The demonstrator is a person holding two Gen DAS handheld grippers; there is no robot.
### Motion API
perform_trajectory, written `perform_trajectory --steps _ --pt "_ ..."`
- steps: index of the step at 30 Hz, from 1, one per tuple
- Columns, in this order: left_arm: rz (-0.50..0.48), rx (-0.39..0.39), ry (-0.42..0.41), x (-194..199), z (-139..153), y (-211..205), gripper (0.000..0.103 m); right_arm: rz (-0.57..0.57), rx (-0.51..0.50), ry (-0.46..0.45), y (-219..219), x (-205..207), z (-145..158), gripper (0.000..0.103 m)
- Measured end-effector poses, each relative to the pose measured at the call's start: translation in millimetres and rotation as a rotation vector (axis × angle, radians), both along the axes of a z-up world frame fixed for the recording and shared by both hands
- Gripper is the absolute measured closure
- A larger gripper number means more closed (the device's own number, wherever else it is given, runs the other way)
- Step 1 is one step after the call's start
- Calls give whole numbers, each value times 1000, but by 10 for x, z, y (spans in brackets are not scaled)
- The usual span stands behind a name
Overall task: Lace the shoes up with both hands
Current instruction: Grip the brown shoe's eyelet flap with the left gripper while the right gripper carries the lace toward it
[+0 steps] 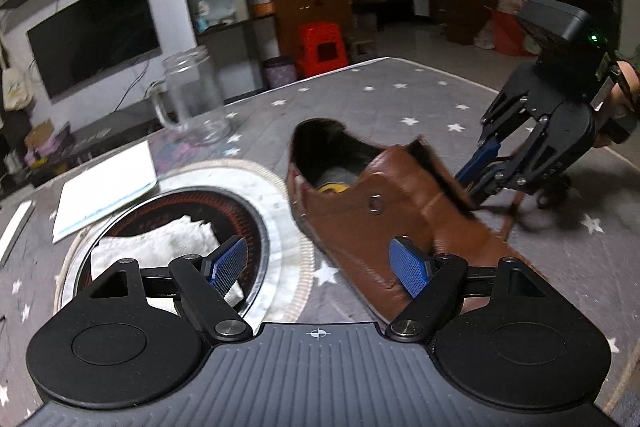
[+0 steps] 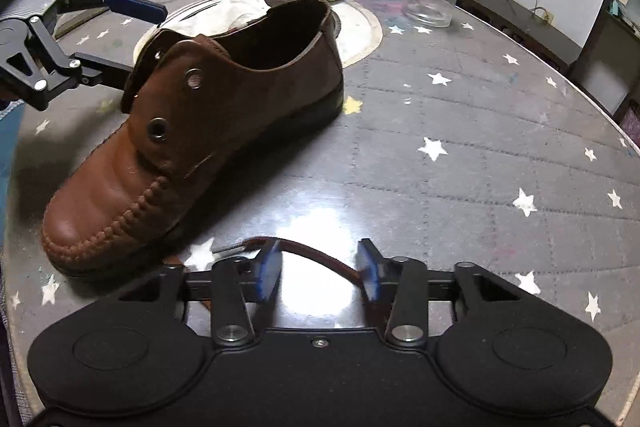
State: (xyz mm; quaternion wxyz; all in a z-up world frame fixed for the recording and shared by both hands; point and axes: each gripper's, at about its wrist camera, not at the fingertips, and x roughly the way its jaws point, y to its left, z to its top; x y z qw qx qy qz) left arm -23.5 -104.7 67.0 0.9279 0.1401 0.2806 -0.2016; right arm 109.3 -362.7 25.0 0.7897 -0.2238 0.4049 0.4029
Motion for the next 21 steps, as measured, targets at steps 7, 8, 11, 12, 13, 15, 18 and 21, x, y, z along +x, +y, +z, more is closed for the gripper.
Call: perform_trajectory --steps 7,8,11,12,13,15,18,21 --pt "-110 26 -42 -145 56 -122 24 -29 -51 -85 74 -345 22 99" --pt "-135 35 -50 -172 65 -155 24 -44 -52 -106 60 -392 38 99" --pt "-202 55 -76 -238 85 -243 26 -91 -33 -156 0 -512 115 99" --pt "-226 62 -85 -258 92 -274 29 -108 -26 -169 -17 -542 139 99" --pt "-235 66 -88 -261 91 -289 34 -114 -24 -176 -24 -561 150 99" --pt "-280 85 -99 -271 89 -364 46 -138 -16 -215 -66 -661 217 99" --pt "-335 108 -91 -237 80 -456 60 -172 9 -242 -134 -776 313 99" --pt "-383 141 -91 -195 58 -534 67 -184 12 -269 -152 -889 373 99"
